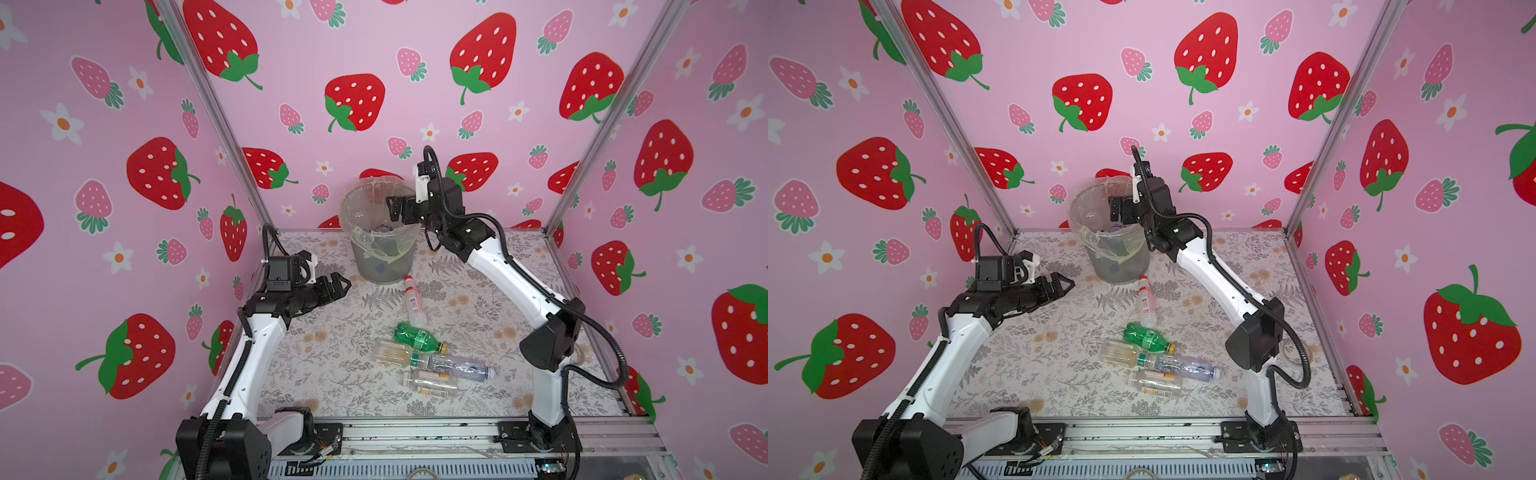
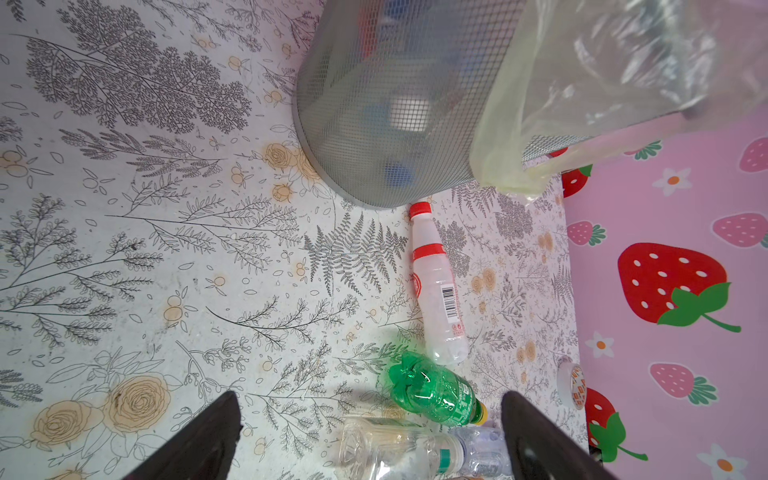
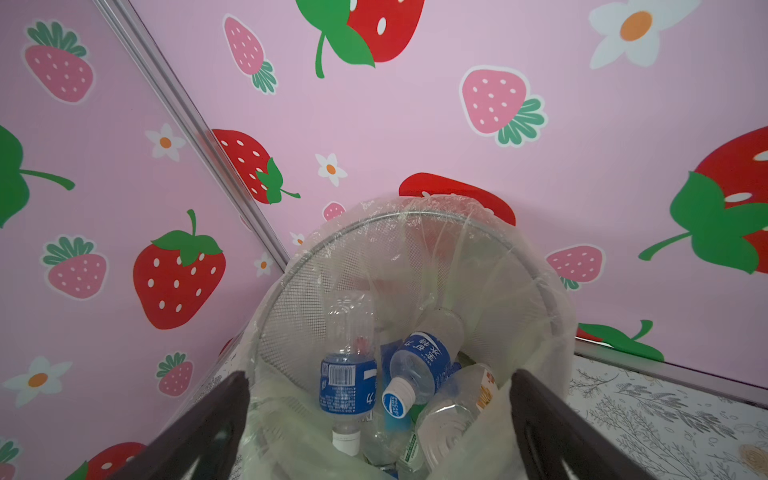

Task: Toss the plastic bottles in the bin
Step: 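Open the right gripper over the wastebasket to drop the bottle, then draw the right gripper back over the bottles while the left gripper reaches toward them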

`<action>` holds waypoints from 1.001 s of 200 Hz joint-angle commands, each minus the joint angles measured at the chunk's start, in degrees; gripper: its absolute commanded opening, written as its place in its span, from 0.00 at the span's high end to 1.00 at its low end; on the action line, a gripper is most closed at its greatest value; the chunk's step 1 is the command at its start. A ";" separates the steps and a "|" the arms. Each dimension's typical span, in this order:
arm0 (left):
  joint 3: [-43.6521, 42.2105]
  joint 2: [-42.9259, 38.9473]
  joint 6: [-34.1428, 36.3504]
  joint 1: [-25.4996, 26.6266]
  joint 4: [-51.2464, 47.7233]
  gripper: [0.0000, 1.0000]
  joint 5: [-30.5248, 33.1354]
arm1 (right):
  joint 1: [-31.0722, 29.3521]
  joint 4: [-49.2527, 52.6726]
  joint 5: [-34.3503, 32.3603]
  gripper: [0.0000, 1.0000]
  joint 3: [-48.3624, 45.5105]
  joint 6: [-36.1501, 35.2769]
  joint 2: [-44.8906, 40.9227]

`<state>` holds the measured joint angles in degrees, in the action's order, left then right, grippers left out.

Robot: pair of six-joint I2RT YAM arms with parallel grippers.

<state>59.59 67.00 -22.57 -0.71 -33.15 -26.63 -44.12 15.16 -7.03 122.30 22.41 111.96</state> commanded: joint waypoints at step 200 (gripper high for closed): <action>-0.70 -1.89 -1.82 -0.84 0.52 0.01 -1.53 | -0.04 -1.93 -4.57 0.01 -63.68 17.35 -43.33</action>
<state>59.48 66.04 -23.92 -1.15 -32.99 -27.09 -44.12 10.85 -10.72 62.02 34.94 71.64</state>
